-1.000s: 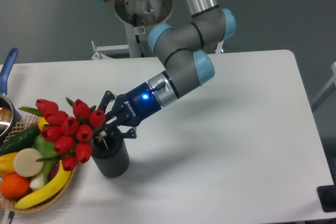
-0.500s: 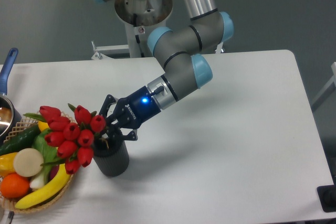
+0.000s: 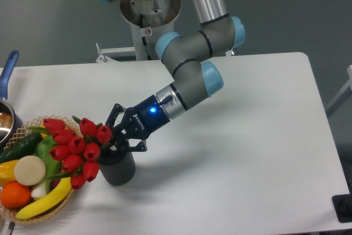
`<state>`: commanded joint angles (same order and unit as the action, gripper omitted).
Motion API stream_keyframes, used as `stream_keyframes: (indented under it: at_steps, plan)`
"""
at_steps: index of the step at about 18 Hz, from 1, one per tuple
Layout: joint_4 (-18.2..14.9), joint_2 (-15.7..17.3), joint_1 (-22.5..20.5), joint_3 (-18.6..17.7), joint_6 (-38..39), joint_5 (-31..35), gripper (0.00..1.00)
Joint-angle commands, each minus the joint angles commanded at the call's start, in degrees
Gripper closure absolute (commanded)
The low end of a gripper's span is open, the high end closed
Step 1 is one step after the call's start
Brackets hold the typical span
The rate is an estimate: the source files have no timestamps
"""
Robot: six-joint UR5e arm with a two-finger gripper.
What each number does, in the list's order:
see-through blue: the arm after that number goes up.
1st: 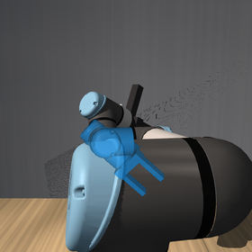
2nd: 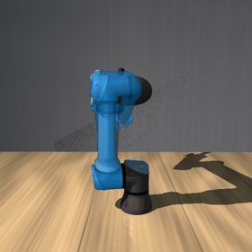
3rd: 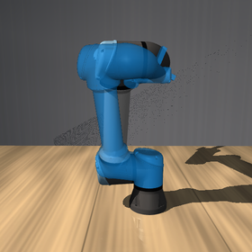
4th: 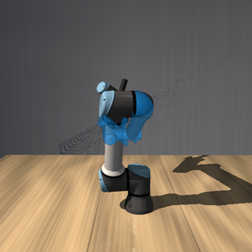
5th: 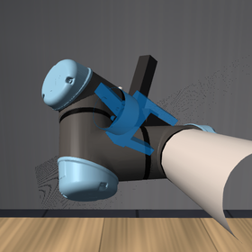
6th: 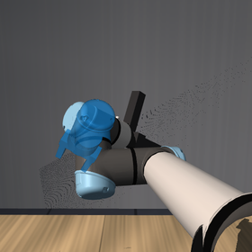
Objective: Insert the flowers into the vase
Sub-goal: 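Lower the tulip stems into the black vase opening, then open the gripper to release the tulips in the vase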
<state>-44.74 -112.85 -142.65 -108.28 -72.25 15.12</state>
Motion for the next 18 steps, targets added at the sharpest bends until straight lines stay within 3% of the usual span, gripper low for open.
stream_keyframes:
  at_steps: [2,3,8,10,13,18]
  plan:
    - [0.0,0.17,-0.26,0.09,0.0,-0.09,0.49]
    - [0.0,0.26,-0.44,0.09,-0.09,-0.09,0.37]
    - [0.44,0.7,-0.62,0.0,-0.44,-0.09,0.14]
    - [0.44,1.31,-1.05,-0.09,-0.7,-0.09,0.0]
    - [0.44,3.07,-1.84,-0.35,-0.79,1.05,0.0]
    - [0.35,8.08,-3.07,-0.79,-0.97,10.17,0.0]
